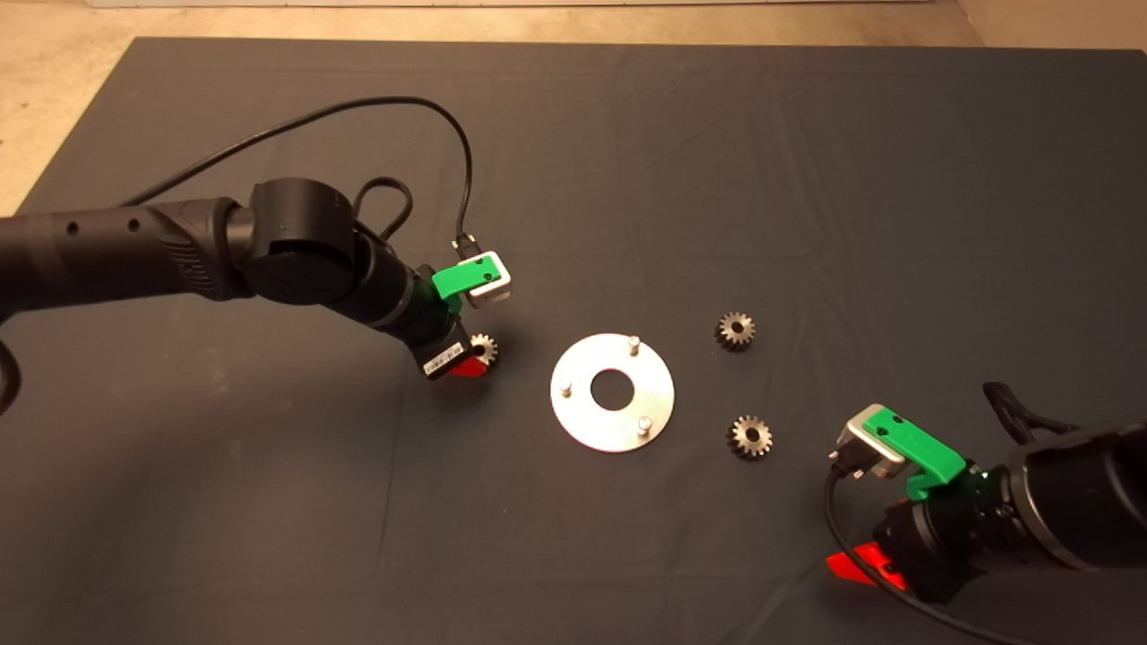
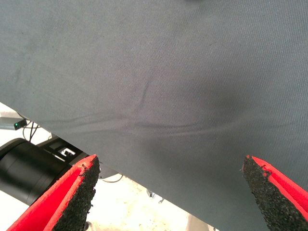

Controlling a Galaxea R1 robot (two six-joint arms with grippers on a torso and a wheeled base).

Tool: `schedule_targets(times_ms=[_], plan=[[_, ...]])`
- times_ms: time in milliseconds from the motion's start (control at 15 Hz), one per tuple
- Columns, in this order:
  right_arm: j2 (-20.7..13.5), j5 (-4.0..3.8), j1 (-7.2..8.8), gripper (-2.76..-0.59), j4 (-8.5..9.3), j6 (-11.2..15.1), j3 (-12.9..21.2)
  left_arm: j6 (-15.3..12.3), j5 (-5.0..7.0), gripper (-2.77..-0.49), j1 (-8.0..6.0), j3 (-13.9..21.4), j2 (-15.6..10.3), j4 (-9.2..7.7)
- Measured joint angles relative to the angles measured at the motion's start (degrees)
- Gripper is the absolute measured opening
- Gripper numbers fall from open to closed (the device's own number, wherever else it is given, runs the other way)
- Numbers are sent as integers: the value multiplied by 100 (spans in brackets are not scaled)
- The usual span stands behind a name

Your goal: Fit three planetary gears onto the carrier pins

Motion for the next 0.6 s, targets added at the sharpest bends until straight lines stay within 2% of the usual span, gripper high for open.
schedule_targets(times_ms=[200,400,600], plan=[[0,-1,-2,-115,0,1,-1,1,-2,-148,0,-2,0,0],[0,0,0,-115,0,1,-1,1,-127,-148,3,-2,0,0],[0,5,0,-115,0,1,-1,4,-202,-148,47,-2,0,0]])
